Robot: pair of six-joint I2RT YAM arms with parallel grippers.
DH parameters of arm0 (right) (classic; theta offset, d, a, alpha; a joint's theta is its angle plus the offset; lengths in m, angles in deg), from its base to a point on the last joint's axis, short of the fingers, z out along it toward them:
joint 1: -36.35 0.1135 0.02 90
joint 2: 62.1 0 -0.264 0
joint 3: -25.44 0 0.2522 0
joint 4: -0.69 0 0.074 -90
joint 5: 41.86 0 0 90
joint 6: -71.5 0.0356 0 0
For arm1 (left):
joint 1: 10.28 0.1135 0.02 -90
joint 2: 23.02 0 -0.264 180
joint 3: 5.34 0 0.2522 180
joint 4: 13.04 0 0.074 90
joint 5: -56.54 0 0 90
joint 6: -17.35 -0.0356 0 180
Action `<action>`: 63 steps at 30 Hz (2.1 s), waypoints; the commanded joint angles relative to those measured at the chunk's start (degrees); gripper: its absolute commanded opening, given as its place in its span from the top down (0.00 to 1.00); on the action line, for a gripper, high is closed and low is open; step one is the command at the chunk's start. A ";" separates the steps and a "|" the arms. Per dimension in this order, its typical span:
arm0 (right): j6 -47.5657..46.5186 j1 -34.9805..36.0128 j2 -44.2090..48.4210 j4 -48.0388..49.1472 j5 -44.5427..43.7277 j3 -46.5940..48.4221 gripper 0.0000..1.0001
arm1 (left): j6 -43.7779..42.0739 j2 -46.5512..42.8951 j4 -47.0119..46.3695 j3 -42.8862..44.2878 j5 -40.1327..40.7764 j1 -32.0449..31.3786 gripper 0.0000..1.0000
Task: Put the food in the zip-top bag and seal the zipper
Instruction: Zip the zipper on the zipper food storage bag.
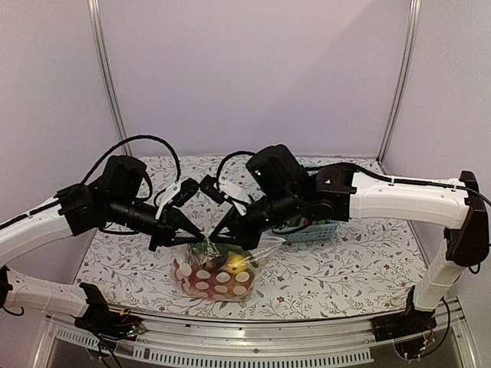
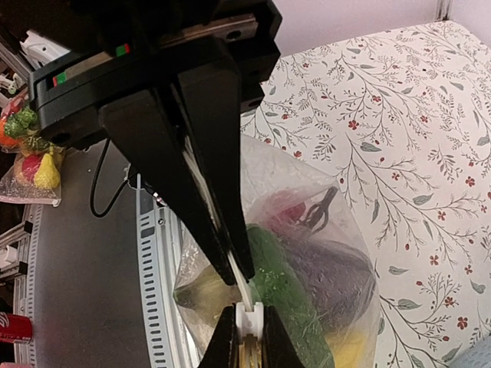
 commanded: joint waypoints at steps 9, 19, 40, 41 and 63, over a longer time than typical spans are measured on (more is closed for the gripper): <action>-1.04 -0.44 3.00 -8.83 -2.78 -0.82 1.00 | -0.46 -2.19 0.01 0.41 0.68 1.63 1.00; -0.87 -0.53 3.81 -9.35 -3.15 -2.02 1.00 | -0.50 -2.67 0.25 0.32 1.88 2.33 1.00; -0.25 -0.71 4.91 -10.43 -3.29 -3.74 1.00 | 0.07 -3.47 0.84 0.04 5.86 3.69 1.00; -0.25 -0.68 4.96 -10.48 -3.39 -3.95 1.00 | 0.18 -3.41 0.89 0.06 6.08 3.88 1.00; 0.63 -0.84 5.94 -8.90 -0.76 -4.46 1.00 | 0.20 -0.86 0.91 0.40 0.15 4.17 1.00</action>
